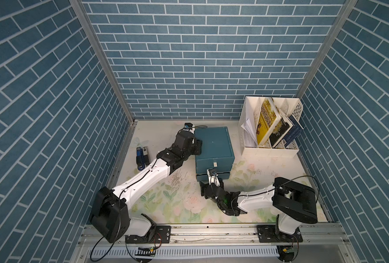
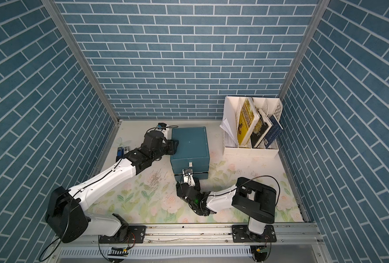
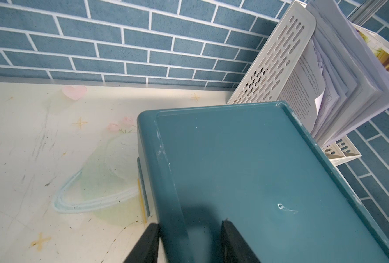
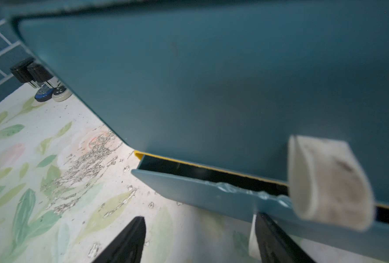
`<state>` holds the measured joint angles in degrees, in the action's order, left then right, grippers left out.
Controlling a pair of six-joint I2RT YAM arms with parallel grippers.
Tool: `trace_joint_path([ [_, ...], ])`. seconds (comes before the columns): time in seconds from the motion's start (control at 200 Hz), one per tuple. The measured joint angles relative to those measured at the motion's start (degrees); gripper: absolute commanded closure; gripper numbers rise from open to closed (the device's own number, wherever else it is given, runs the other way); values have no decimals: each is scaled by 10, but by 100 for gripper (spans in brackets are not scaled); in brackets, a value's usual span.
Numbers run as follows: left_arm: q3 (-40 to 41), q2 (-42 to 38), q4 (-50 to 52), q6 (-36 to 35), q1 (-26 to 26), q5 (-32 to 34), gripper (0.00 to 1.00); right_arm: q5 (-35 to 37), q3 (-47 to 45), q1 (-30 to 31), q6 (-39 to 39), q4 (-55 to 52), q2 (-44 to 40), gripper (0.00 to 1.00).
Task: Place the plugs into the drawer by color
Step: Close the drawer in the storage box.
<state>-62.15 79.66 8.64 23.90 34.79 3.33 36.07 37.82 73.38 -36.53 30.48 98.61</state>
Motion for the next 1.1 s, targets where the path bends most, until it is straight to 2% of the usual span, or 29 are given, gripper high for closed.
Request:
trace_joint_path([
  [0.415,7,-3,-9,-7,0,0,52,25,30,4,54,26,37,18],
  [0.685,7,-3,-10,-12,0,3,49,59,32,29,75,3,22,18],
  [0.785,7,-4,-8,-12,0,9,44,77,33,58,74,-52,-30,18],
  [0.905,5,-10,5,-13,0,9,39,89,43,75,52,-157,-135,18],
  [1.1,-22,-34,67,-17,0,34,36,174,73,70,-28,-349,-298,3],
])
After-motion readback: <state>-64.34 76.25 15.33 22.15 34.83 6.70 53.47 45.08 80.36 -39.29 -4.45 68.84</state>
